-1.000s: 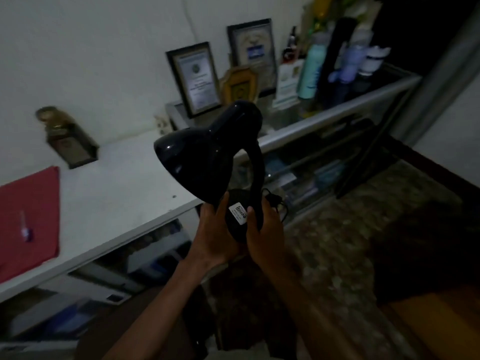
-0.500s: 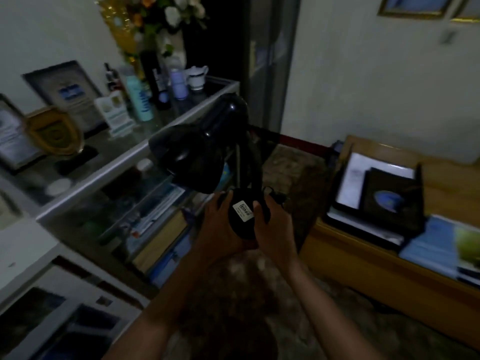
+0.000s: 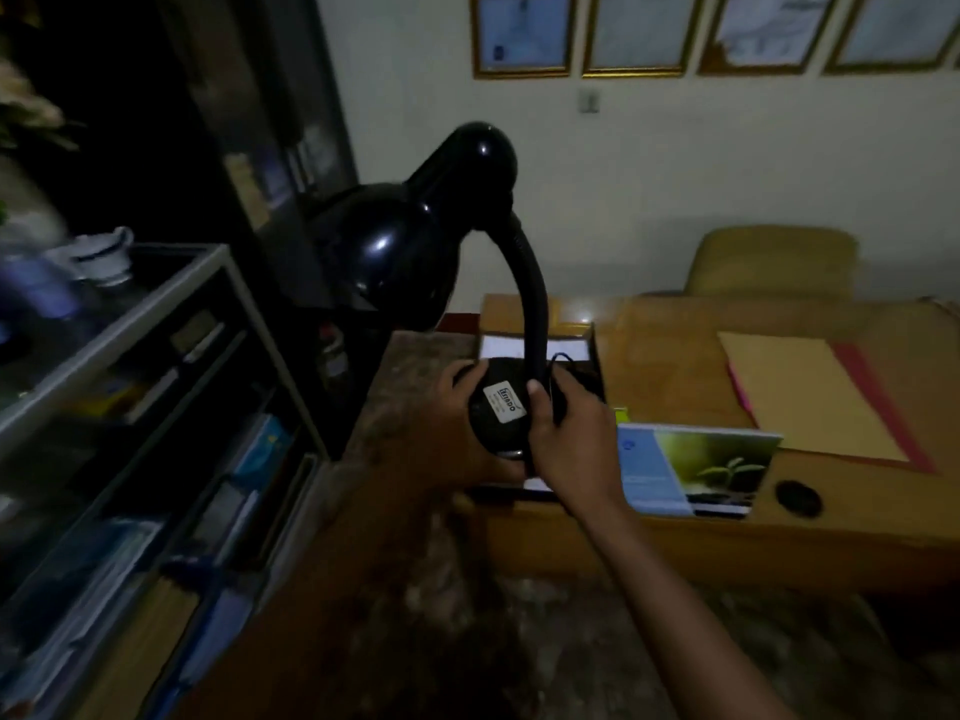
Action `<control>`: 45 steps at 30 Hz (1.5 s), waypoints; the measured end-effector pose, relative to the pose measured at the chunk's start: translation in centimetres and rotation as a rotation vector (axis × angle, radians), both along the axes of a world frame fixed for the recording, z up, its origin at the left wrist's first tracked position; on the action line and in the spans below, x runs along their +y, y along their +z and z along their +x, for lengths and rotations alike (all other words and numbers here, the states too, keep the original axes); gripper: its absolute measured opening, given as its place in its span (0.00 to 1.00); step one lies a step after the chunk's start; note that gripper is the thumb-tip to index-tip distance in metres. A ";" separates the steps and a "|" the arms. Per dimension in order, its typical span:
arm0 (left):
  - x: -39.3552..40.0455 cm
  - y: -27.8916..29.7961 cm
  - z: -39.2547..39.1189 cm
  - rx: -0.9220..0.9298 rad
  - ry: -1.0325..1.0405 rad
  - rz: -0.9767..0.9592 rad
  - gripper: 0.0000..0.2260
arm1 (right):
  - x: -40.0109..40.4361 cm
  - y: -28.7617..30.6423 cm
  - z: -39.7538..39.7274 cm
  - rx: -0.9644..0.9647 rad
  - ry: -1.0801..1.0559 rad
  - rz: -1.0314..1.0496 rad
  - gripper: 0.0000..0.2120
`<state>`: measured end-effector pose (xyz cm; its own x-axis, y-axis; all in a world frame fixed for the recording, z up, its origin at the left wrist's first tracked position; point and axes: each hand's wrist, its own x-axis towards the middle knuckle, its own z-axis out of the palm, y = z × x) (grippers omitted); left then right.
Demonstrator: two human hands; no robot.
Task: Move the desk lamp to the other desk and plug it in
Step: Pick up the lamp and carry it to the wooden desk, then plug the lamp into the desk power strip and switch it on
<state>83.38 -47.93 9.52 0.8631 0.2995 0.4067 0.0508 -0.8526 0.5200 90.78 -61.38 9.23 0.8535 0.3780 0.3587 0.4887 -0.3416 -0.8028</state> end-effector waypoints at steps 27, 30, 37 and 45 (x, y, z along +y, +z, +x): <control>-22.9 -2.3 39.9 0.041 -0.329 0.042 0.49 | -25.5 -2.5 37.2 0.054 -0.122 0.025 0.12; -25.7 -4.6 42.1 0.194 -0.283 -0.057 0.54 | -28.7 -4.2 40.0 0.067 -0.026 0.004 0.11; -30.7 -10.2 48.3 0.420 -0.263 -0.094 0.60 | -34.2 -8.9 45.5 0.279 -0.002 0.059 0.16; -37.5 -15.6 58.6 0.460 -0.460 -0.057 0.61 | -42.2 -12.6 52.4 0.259 -0.173 -0.015 0.12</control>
